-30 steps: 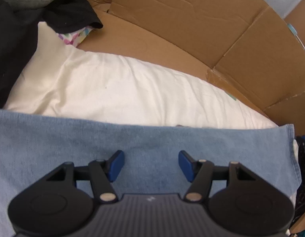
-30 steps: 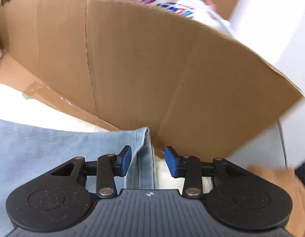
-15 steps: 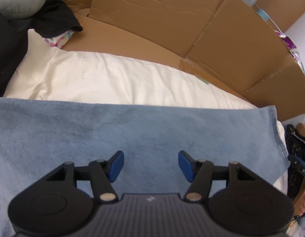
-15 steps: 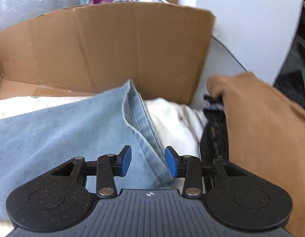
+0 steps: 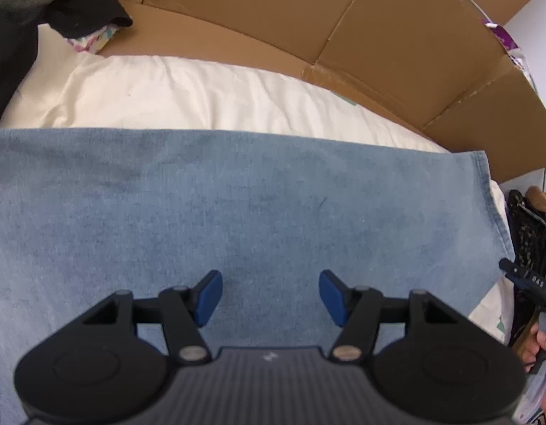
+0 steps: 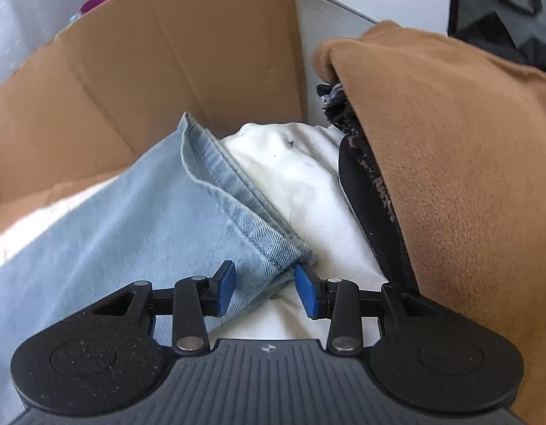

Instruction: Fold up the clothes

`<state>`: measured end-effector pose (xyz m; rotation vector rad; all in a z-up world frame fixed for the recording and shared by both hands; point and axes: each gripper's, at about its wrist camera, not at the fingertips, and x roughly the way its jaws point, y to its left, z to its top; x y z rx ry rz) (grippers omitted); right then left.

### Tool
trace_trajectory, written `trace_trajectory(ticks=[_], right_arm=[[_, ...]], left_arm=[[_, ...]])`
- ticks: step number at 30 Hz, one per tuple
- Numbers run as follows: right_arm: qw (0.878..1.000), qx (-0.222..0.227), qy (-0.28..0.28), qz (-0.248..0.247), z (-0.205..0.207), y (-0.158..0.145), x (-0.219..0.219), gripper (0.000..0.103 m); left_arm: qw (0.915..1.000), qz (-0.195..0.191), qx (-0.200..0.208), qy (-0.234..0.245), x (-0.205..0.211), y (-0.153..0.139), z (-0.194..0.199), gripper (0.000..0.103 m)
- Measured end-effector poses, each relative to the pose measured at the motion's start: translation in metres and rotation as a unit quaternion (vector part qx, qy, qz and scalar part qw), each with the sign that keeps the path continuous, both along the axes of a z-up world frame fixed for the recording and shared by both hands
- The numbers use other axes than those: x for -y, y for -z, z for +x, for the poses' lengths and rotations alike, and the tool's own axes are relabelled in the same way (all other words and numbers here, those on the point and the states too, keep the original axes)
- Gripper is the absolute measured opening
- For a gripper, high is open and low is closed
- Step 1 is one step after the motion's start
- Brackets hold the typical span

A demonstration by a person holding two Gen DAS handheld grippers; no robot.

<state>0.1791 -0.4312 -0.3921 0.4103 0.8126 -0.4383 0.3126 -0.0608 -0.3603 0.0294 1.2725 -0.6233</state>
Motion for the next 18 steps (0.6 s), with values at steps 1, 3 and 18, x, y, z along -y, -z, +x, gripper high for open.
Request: trace_trajectory(ticks=[1, 3, 18], right_arm=[[1.0, 0.004, 0.003, 0.006, -0.001, -0.001, 0.001, 0.044], [1.0, 0.008, 0.008, 0.017, -0.002, -0.001, 0.004, 0.044], [0.999, -0.017, 0.047, 0.015, -0.006, -0.007, 0.007, 0.012]], left_arm=[[1.0, 0.001, 0.0, 0.0, 0.0, 0.0, 0.0, 0.063], [1.0, 0.001, 0.001, -0.001, 0.0, 0.0, -0.001, 0.063], [1.0, -0.001, 0.001, -0.005, -0.007, -0.003, 0.001, 0.063]])
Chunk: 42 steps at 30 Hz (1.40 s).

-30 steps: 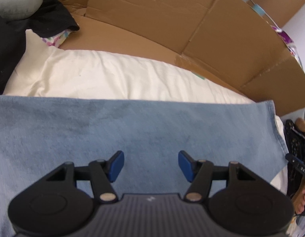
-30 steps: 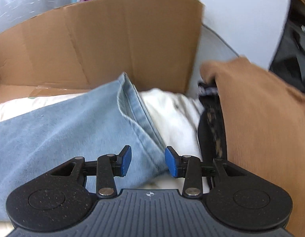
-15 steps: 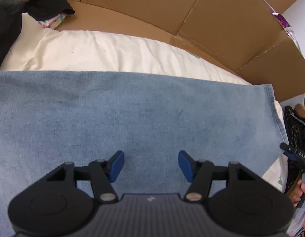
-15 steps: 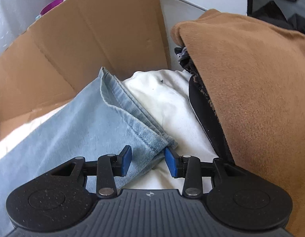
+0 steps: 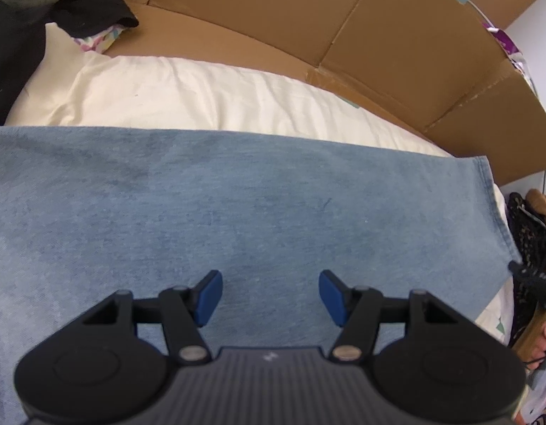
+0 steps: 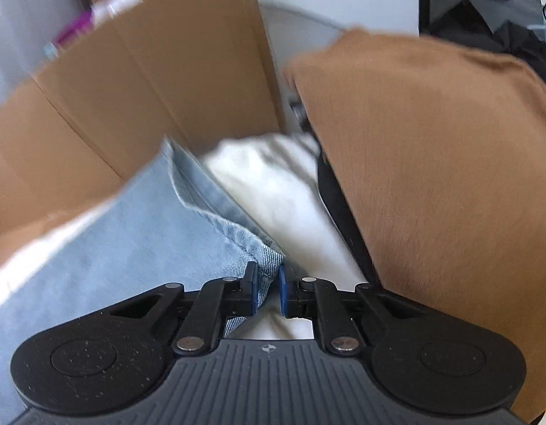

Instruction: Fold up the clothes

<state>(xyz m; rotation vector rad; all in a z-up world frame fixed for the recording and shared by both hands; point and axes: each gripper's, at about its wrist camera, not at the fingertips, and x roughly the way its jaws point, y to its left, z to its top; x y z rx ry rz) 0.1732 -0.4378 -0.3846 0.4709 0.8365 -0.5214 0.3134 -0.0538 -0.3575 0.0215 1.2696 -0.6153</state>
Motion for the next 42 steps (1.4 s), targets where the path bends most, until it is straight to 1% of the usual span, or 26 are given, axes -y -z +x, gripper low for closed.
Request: trace_trajectory(ticks=[2, 8, 13, 15, 21, 25, 29, 32, 36, 38, 42], right_arm=[[1.0, -0.012, 0.007, -0.005, 0.002, 0.003, -0.001, 0.02], [0.997, -0.002, -0.009, -0.071, -0.001, -0.016, -0.017, 0.025], [0.992, 0.004, 0.0, -0.127, 0.0, -0.029, -0.019, 0.027], [0.992, 0.011, -0.011, -0.128, 0.003, -0.031, -0.019, 0.028], [0.989, 0.033, -0.099, -0.108, 0.027, -0.022, -0.03, 0.028], [0.986, 0.009, -0.135, -0.099, 0.049, -0.005, -0.035, 0.028], [0.985, -0.018, -0.14, -0.103, 0.07, 0.014, -0.03, 0.027], [0.984, -0.017, -0.143, -0.104, 0.078, 0.021, -0.026, 0.026], [0.98, -0.017, -0.154, -0.123, 0.087, 0.025, -0.029, 0.022], [0.979, -0.017, -0.154, -0.129, 0.091, 0.025, -0.029, 0.016], [0.979, -0.018, -0.153, -0.134, 0.099, 0.026, -0.027, 0.009]], left_arm=[[1.0, 0.0, 0.0, -0.001, -0.002, 0.0, 0.001, 0.063], [1.0, -0.003, 0.0, 0.006, -0.003, -0.002, -0.003, 0.063], [0.9998, -0.002, 0.006, 0.021, 0.001, -0.003, -0.008, 0.063], [0.9997, -0.003, 0.007, 0.022, 0.002, -0.003, -0.008, 0.063], [0.9997, -0.001, 0.011, 0.021, 0.005, -0.002, -0.002, 0.063], [0.9997, 0.004, 0.017, 0.017, 0.008, 0.002, 0.007, 0.063], [0.9995, 0.014, 0.026, 0.014, 0.012, 0.008, 0.018, 0.063], [0.9992, 0.02, 0.033, 0.014, 0.015, 0.012, 0.025, 0.063], [0.9988, 0.022, 0.042, 0.014, 0.02, 0.017, 0.033, 0.063], [0.9985, 0.023, 0.048, 0.014, 0.022, 0.02, 0.037, 0.063], [0.9978, 0.026, 0.059, 0.014, 0.029, 0.025, 0.045, 0.064]])
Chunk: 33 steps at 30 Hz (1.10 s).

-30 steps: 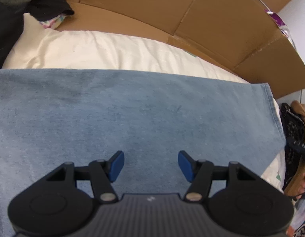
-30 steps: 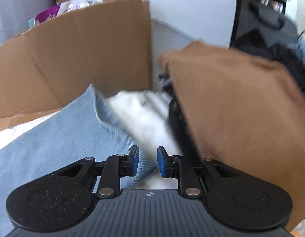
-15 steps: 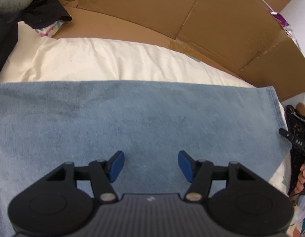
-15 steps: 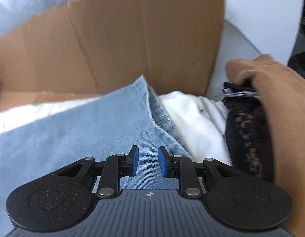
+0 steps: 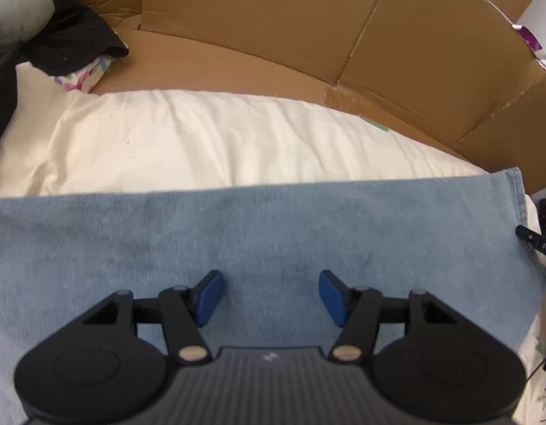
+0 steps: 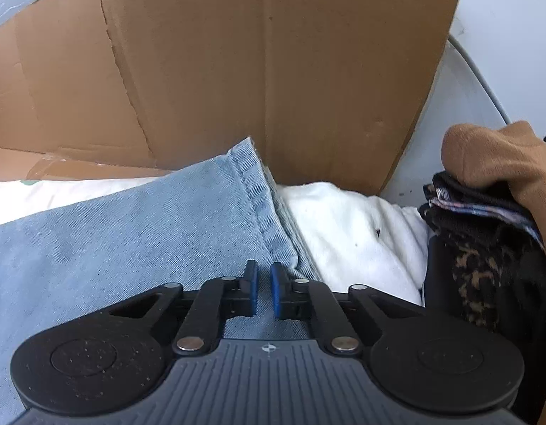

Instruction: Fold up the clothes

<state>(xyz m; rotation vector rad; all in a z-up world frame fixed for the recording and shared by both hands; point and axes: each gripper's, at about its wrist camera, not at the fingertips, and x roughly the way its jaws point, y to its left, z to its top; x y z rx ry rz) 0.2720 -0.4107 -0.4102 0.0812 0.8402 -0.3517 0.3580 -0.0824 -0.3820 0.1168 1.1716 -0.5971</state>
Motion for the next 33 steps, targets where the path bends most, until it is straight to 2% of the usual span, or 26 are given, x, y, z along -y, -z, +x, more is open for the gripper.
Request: trace_trajectory(ticks=[5, 7, 13, 15, 17, 20, 25, 33], right_arm=[[1.0, 0.0, -0.004, -0.003, 0.002, -0.007, 0.002, 0.008], [1.0, 0.009, -0.009, -0.008, -0.004, -0.015, 0.002, 0.01], [0.999, 0.034, -0.002, 0.015, -0.035, -0.042, 0.014, 0.013], [0.999, 0.038, 0.002, 0.027, -0.047, -0.05, 0.015, 0.015], [0.998, 0.041, 0.003, 0.042, -0.059, -0.057, 0.017, 0.024], [0.997, 0.045, 0.005, 0.059, -0.076, -0.066, 0.019, 0.036], [0.996, 0.048, 0.017, 0.067, -0.105, -0.073, 0.024, 0.037], [0.995, 0.021, 0.013, 0.098, -0.14, -0.05, 0.015, 0.037]], left_arm=[[0.9999, 0.008, 0.01, 0.001, 0.01, -0.004, 0.003, 0.063], [1.0, -0.005, 0.005, 0.005, 0.012, -0.009, -0.001, 0.062], [0.9982, -0.02, 0.009, 0.056, 0.026, -0.026, -0.033, 0.062], [0.997, -0.024, 0.006, 0.073, 0.033, -0.031, -0.044, 0.062], [0.9954, -0.026, 0.007, 0.092, 0.042, -0.037, -0.053, 0.062], [0.992, -0.027, 0.006, 0.123, 0.057, -0.045, -0.07, 0.062], [0.9849, -0.023, 0.008, 0.172, 0.084, -0.052, -0.102, 0.065], [0.968, 0.005, 0.024, 0.25, 0.112, -0.045, -0.154, 0.073]])
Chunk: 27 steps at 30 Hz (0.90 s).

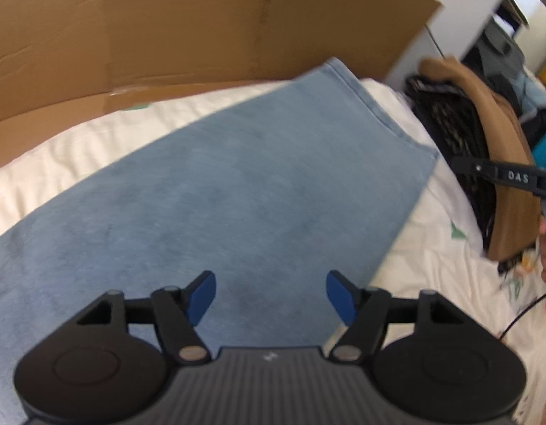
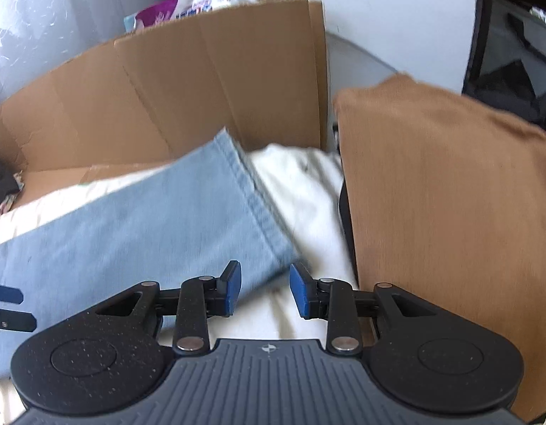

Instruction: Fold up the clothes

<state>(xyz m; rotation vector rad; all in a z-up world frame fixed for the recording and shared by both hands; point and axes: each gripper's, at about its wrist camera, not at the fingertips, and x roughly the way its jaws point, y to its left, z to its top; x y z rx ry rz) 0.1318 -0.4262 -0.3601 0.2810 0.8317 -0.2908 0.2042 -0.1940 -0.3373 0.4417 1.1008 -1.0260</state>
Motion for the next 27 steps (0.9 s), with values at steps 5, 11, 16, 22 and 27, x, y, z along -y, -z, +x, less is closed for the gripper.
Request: trace_trajectory(ticks=[5, 11, 16, 22, 27], right_arm=[[1.0, 0.002, 0.005, 0.02, -0.01, 0.012, -0.004, 0.037], [1.0, -0.004, 0.0, 0.03, -0.013, 0.022, -0.009, 0.037], [0.999, -0.018, -0.014, 0.035, -0.01, 0.025, -0.011, 0.037], [0.999, -0.032, -0.028, 0.034, -0.003, 0.031, -0.018, 0.037], [0.998, -0.034, -0.035, 0.03, 0.003, 0.032, -0.02, 0.037]], left_arm=[[0.9969, 0.039, 0.023, 0.065, 0.012, 0.009, -0.023, 0.073], [0.9894, 0.057, 0.066, 0.116, 0.021, 0.026, -0.047, 0.073], [0.9874, 0.052, 0.091, 0.119, 0.025, 0.039, -0.058, 0.072], [0.9873, 0.032, 0.111, 0.11, 0.027, 0.034, -0.056, 0.042], [0.9891, 0.0, 0.103, 0.105, 0.027, 0.023, -0.052, 0.019]])
